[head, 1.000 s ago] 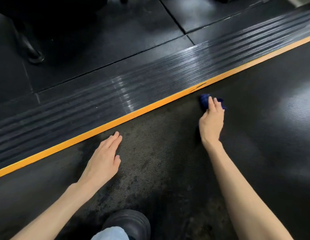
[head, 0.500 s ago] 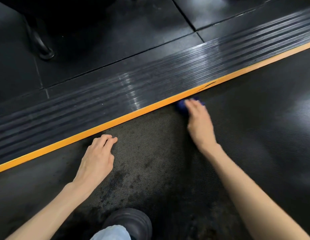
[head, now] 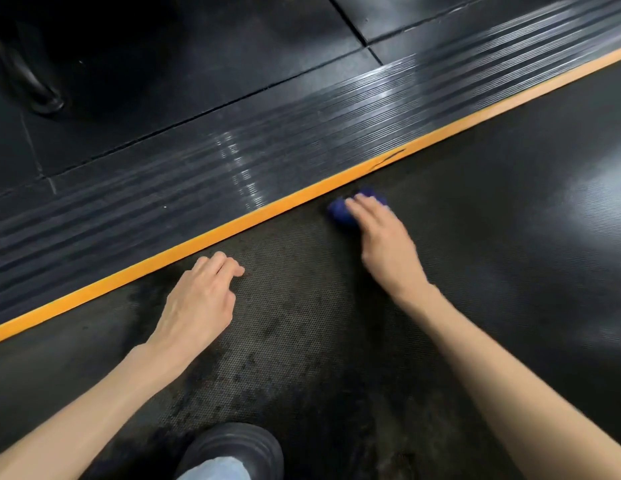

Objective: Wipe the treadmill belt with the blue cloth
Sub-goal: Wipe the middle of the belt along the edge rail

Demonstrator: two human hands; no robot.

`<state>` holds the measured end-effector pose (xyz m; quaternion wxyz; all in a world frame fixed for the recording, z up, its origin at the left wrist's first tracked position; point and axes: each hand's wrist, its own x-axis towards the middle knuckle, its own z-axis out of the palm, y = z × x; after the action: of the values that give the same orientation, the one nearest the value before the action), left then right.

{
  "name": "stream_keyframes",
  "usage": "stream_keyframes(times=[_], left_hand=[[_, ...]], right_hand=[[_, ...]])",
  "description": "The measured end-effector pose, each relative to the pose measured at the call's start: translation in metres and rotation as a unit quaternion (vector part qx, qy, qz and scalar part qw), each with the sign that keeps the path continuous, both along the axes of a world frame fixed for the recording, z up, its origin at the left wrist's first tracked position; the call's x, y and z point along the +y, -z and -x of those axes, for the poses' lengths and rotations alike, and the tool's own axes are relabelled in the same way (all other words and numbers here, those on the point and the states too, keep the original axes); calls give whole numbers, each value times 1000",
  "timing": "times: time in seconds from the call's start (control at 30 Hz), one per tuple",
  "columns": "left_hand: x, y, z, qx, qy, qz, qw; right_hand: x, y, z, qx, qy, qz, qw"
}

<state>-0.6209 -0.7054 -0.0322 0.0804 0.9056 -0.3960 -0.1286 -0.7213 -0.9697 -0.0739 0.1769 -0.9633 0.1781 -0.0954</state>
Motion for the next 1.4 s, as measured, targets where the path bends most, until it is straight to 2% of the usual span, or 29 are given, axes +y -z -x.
stream_keyframes(times=[0.13, 0.2, 0.27, 0.33, 0.4, 0.5, 0.57, 0.6, 0.67, 0.77, 0.83, 0.9, 0.97, 1.03, 1.07, 1.13, 1.2, 1.23, 1.27, 1.33, 1.4], left_hand=[[4, 4, 2, -26, 16, 2, 1000], [3, 5, 5, -30, 14, -2, 999], [3, 6, 7, -31, 8, -8, 999], [3, 7, 8, -33, 5, -13, 999], [4, 7, 10, -33, 4, -20, 999], [3, 7, 10, -29, -2, -28, 999], [3, 6, 10, -31, -1, -26, 999], [4, 7, 11, -32, 1, -23, 999], [5, 8, 11, -27, 2, -22, 999], [9, 9, 11, -12, -1, -24, 1000], [12, 10, 11, 3, -9, -23, 1000], [15, 11, 13, 19, -17, -13, 1000], [15, 10, 13, 48, -37, 14, 998], [16, 7, 13, 75, -64, 44, 994], [17, 5, 13, 75, -65, 51, 994], [20, 4, 14, 69, -48, 45, 995], [22, 4, 16, 60, -28, 32, 997], [24, 4, 17, 54, -21, 24, 998], [26, 3, 17, 49, -20, 17, 998], [29, 1, 18, 50, -32, 14, 998], [30, -1, 21, 52, -42, 12, 998]], right_hand=[[-93, -11, 18, 21, 249, -33, 968], [-88, -14, 13, 23, 337, -52, 940], [-48, -13, -1, 11, 357, -29, 934], [16, -11, -9, 3, 258, -16, 966], [87, -8, -2, 26, 106, -7, 994], [135, -3, 29, 39, -90, -30, 995], [101, 1, 44, 29, -125, -32, 991], [75, 2, 47, 23, -87, -35, 995], [15, 6, 52, 3, 54, -22, 998], [-56, -2, 58, 9, 220, -28, 975], [-66, -7, 50, 11, 304, -50, 951], [-37, -14, 30, 13, 363, -26, 931], [21, -18, 15, 8, 302, -6, 953], [98, -17, 13, 27, 127, -11, 991], [135, -16, 18, 43, 35, -25, 998], [177, -12, 36, 48, -105, -54, 992], [161, -8, 45, 35, -183, -49, 981], [139, -5, 44, 25, -172, -35, 984], [113, -3, 42, 18, -119, -29, 992], [53, -2, 42, 8, 63, -27, 998], [9, -5, 42, 26, 211, -58, 975]])
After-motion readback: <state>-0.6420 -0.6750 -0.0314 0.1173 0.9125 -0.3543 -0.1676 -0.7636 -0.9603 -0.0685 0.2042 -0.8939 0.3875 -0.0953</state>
